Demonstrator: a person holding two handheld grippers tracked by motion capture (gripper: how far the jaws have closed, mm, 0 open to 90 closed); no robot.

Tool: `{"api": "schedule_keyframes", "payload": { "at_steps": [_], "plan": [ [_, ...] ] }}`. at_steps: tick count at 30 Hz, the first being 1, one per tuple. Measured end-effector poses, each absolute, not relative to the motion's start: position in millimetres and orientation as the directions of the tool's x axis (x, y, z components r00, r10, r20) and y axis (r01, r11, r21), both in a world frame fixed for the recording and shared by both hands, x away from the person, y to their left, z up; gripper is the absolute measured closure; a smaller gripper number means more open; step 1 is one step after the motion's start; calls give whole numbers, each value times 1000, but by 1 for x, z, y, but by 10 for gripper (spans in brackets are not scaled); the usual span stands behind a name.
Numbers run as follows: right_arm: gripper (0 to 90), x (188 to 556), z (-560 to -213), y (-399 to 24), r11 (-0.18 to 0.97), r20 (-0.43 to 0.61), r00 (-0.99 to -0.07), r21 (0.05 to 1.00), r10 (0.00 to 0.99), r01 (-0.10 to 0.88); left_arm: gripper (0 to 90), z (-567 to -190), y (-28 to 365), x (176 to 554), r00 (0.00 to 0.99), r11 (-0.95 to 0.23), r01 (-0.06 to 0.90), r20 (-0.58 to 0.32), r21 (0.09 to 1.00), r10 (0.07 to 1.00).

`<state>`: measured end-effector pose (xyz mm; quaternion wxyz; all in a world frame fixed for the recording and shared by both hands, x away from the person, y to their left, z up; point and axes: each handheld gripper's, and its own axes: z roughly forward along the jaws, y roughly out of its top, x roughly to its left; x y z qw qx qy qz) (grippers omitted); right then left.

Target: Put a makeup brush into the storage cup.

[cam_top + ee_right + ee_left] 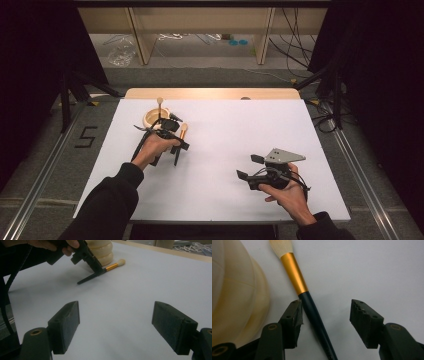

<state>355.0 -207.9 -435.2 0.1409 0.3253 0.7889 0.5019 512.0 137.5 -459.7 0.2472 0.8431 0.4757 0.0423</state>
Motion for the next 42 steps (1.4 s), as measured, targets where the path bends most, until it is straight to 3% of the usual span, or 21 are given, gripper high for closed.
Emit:
{"api": "schedule_keyframes", "payload": {
  "at_steps": [6, 23, 33, 42],
  "plan": [
    [235, 355, -436, -208, 279, 102, -748, 888, 655, 365, 486, -462, 137, 511, 498, -381, 811, -182, 444, 848],
    [235, 355, -435, -207, 288, 104, -752, 883, 651, 371, 698, -464, 129, 514, 589, -495, 753, -106, 433, 801],
    [236, 355, -435, -207, 288, 105, -754, 883, 648, 371, 710, -463, 123, 524, 659, -599, 710, -50, 371, 750],
    [236, 355, -435, -207, 289, 105, -757, 883, 645, 368, 733, -463, 122, 526, 640, -573, 728, -75, 375, 765]
  ]
}}
